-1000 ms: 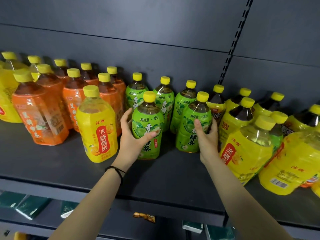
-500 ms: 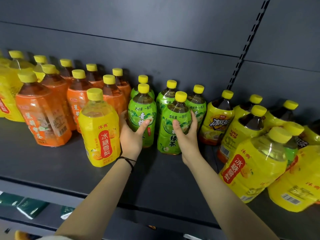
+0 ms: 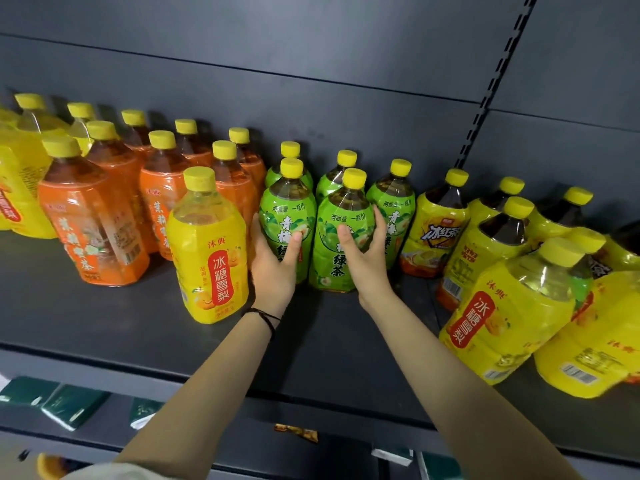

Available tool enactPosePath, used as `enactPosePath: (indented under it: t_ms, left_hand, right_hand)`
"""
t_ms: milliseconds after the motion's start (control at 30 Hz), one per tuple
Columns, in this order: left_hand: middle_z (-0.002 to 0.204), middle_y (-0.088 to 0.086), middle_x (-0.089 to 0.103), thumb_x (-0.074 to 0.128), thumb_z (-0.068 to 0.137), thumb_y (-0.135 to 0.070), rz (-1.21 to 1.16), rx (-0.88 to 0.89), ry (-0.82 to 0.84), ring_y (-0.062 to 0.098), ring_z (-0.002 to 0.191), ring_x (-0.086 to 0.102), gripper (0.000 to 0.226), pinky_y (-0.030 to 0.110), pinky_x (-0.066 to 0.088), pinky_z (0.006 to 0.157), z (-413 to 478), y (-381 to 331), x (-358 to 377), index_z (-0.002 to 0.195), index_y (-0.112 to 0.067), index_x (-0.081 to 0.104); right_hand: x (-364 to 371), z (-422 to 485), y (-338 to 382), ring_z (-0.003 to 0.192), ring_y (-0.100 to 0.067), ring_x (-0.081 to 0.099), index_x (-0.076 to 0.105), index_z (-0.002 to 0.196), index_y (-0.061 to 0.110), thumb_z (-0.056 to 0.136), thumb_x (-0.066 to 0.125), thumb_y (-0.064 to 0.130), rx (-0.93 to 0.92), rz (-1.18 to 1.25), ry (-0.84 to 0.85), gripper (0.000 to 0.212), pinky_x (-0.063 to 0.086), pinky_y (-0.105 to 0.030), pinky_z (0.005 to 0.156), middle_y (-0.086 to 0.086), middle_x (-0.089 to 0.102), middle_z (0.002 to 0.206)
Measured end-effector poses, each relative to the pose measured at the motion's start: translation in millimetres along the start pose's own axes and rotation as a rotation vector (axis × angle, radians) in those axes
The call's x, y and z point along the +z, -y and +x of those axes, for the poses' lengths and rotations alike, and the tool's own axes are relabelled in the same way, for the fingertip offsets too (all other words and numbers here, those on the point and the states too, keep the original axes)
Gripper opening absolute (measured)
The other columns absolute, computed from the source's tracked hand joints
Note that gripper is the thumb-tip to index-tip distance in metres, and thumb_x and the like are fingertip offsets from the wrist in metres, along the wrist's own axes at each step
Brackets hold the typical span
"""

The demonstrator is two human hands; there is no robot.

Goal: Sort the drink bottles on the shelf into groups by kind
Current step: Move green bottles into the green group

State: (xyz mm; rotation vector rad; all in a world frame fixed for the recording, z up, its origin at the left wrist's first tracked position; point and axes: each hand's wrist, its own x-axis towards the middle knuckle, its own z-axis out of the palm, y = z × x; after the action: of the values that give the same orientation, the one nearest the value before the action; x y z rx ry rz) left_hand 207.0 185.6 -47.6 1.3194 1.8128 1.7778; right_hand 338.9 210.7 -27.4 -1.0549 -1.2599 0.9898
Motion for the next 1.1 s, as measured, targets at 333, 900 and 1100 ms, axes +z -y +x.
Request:
enactPosePath:
  t_ms: [333,900,1100]
  left_hand:
    - [0.136,0.01,0.047,0.059,0.092,-0.026,-0.024,-0.011,0.072,0.015,0.119,0.046,0.053,0.028,0.038,0.103,-40,-4,-22,0.138,-0.007,0.04]
    - [0.095,-0.003,0.064,0.063,0.089,-0.024,0.075,-0.08,0.126,0.007,0.086,0.057,0.018,0.021,0.038,0.081,-131,-19,-78,0.103,-0.012,0.063]
    - [0.096,-0.001,0.063,0.063,0.09,-0.023,0.039,-0.113,0.09,0.012,0.091,0.058,0.018,0.023,0.039,0.083,-147,-24,-85,0.104,-0.011,0.063]
  right_hand:
    - [-18,-37,7,0.128,-0.012,0.044,0.037,0.142,0.031,0.087,0.068,0.03,0.127,-0.015,-0.007,0.063,0.041,-0.027,0.1,0.006,0.045,0.14]
    - [-189,-160,24,0.089,-0.027,0.056,0.051,0.107,0.018,0.077,0.078,0.034,-0.134,-0.315,-0.473,0.044,0.05,-0.039,0.076,-0.008,0.055,0.1]
    - [-187,-130,25,0.126,-0.017,0.045,0.02,0.143,0.025,0.062,0.086,0.038,0.027,-0.134,-0.245,0.105,0.044,-0.04,0.104,0.0,0.039,0.141]
